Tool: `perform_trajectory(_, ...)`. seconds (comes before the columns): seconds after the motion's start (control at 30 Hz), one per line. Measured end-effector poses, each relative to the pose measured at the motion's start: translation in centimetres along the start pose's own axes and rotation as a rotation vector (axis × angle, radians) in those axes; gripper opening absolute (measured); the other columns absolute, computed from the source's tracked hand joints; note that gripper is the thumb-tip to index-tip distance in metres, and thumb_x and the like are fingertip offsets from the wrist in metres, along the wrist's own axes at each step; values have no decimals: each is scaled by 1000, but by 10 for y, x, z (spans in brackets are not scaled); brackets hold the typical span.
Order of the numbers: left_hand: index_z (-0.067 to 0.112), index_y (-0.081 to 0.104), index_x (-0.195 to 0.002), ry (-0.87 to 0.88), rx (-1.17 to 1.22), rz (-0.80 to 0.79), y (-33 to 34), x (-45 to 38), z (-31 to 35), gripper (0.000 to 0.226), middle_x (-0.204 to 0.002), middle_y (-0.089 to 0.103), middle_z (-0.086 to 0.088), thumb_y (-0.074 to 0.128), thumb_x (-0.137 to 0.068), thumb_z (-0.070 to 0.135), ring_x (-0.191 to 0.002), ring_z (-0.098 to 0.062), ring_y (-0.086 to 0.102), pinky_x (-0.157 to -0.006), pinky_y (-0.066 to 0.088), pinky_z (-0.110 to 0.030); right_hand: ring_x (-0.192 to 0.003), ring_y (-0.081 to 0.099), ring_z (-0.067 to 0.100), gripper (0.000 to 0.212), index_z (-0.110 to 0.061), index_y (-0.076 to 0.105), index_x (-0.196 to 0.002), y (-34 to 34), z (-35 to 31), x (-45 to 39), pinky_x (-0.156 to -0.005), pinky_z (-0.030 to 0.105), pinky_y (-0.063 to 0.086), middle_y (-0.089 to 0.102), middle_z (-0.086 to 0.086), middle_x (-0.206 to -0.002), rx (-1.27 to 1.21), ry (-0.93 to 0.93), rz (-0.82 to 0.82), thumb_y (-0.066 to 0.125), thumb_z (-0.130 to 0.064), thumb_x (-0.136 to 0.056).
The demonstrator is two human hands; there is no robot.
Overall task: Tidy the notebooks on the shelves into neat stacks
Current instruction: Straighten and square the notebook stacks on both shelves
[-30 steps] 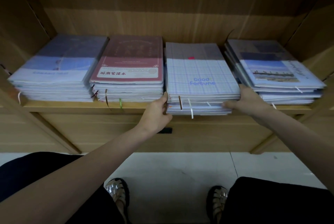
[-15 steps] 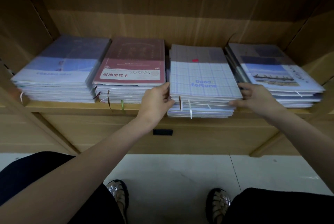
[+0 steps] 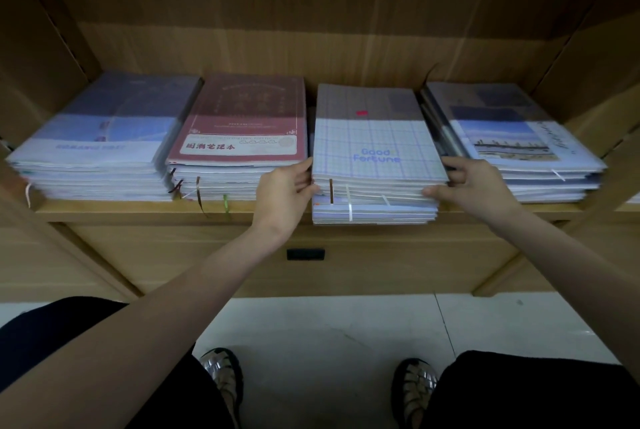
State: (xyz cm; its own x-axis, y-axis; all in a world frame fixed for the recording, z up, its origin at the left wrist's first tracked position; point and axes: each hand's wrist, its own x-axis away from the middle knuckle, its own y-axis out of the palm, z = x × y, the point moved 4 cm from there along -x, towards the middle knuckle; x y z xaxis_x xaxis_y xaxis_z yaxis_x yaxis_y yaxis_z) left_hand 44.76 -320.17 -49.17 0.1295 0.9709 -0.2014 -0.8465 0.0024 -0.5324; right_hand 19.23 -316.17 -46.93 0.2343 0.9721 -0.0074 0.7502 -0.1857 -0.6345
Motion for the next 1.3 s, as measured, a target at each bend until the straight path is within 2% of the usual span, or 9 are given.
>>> perform_trajectory(0.17,10,50,-132,-68,102,39,2,-1,-6,46,-115,66,-8,60,-88,3,-71,1,62,-66,49,-5,-89,60,12,60,-7,50,-132,1,-2,2,-80,22,44,67,12,-113,8,-21,8,74,-7,-77)
perform_trajectory(0.33,9,55,-127,-149,234,68,2,-3,-12,41,-111,67,-11,61,-87,2,-55,4,62,-51,50,-11,-87,60,10,59,-9,50,-133,-1,0,5,-72,11,43,68,11,-108,-72,-6,5,72,-5,-78)
perform_trajectory(0.47,9,56,-126,-140,220,60,0,-3,-11,39,-109,68,-9,61,-87,3,-64,-1,63,-54,51,-10,-92,58,11,63,-9,46,-136,-5,7,3,-83,23,41,66,10,-114,-90,33,-3,72,-5,-78)
perform_trajectory(0.67,5,51,-131,-21,77,-32,-3,3,-5,46,-120,63,-9,59,-86,-3,-110,-12,59,-91,42,-11,-109,57,19,70,-11,40,-138,4,9,1,-91,27,44,59,8,-125,104,-25,-73,73,-2,-77)
perform_trajectory(0.83,4,50,-131,-26,55,-68,-3,4,4,49,-121,62,-8,61,-85,-3,-104,-4,53,-84,35,1,-114,56,22,71,-11,40,-139,1,8,-1,-95,31,43,59,7,-125,130,-12,-50,75,-9,-77)
perform_trajectory(0.93,3,49,-132,-20,-10,-91,-1,6,13,49,-128,58,-10,61,-85,0,-115,-12,56,-94,39,-12,-109,59,24,66,-9,43,-136,-1,7,0,-92,31,45,62,7,-120,68,-4,-31,73,-5,-78)
perform_trajectory(1.03,4,49,-133,-29,-83,-167,6,12,19,47,-131,55,-9,57,-87,1,-119,-16,54,-90,36,-12,-103,62,24,65,-11,45,-134,-7,8,1,-93,38,49,63,7,-118,-7,23,-53,74,-3,-76)
perform_trajectory(1.2,3,45,-133,-325,246,-352,-3,3,29,43,-134,51,-10,52,-91,1,-120,-18,51,-94,38,-20,-94,58,13,51,-13,46,-129,-8,2,8,-71,16,45,61,0,-110,-173,77,-97,68,-11,-83)
perform_trajectory(1.3,4,55,-94,-580,559,-400,-8,-2,35,7,-98,60,-14,50,-92,1,-93,-20,59,-83,50,-28,-86,54,13,37,-6,51,-124,-8,-1,6,-82,26,43,59,-1,-103,-298,140,-2,59,-20,-91)
